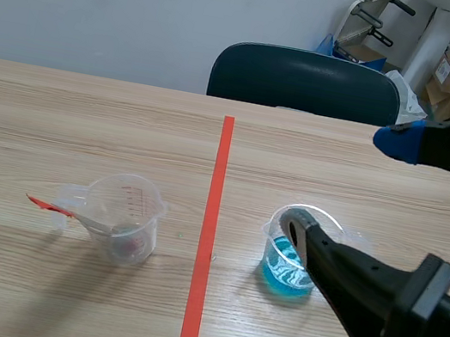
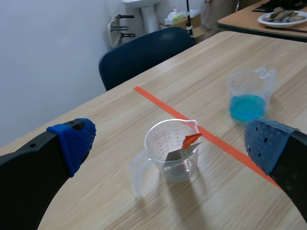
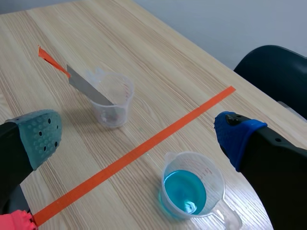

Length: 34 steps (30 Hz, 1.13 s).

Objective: Do the redox reaction experiment

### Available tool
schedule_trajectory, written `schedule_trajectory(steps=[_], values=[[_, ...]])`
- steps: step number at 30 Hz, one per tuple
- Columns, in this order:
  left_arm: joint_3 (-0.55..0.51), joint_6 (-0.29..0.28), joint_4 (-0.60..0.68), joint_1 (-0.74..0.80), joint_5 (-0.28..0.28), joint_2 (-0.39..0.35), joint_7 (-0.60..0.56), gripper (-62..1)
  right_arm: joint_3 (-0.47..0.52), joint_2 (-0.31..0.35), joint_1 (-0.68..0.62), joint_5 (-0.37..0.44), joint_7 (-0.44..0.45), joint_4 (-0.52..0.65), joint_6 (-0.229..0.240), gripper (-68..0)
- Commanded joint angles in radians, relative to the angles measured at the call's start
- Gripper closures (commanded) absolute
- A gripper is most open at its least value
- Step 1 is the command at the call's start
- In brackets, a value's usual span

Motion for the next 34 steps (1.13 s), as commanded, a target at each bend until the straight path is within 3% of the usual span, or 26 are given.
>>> schedule_trajectory(steps=[1, 6, 12, 17, 25, 31, 34], values=[[0.005, -0.003, 0.013, -0.024, 0.016, 0.024, -0.016, -62.3, 0.016, 0.000, -0.014, 0.011, 0.012, 0.014, -0.015, -67.9], [0.017, -0.004, 0.013, -0.097, 0.095, 0.085, -0.011, -62.3, 0.063, 0.001, -0.072, 0.011, 0.007, 0.050, -0.022, -67.9], [0.101, 0.001, 0.013, -0.140, 0.156, 0.086, 0.013, -62.3, 0.066, 0.000, -0.089, 0.010, -0.019, 0.051, -0.024, -67.9], [0.200, 0.074, 0.013, -0.143, 0.179, 0.067, 0.019, -62.3, 0.066, 0.000, -0.087, 0.002, -0.019, 0.051, -0.041, -67.9], [0.314, 0.260, 0.013, -0.153, 0.177, 0.048, 0.050, -62.3, 0.066, 0.000, -0.084, -0.040, -0.023, 0.051, -0.040, -67.9], [0.350, 0.344, 0.013, -0.153, 0.129, 0.048, 0.116, -62.3, 0.066, 0.000, -0.084, -0.046, -0.023, 0.050, -0.040, -67.9], [0.355, 0.352, 0.013, -0.153, 0.101, 0.048, 0.123, -62.3, 0.066, 0.000, -0.084, -0.046, -0.023, 0.050, -0.040, -67.9]])
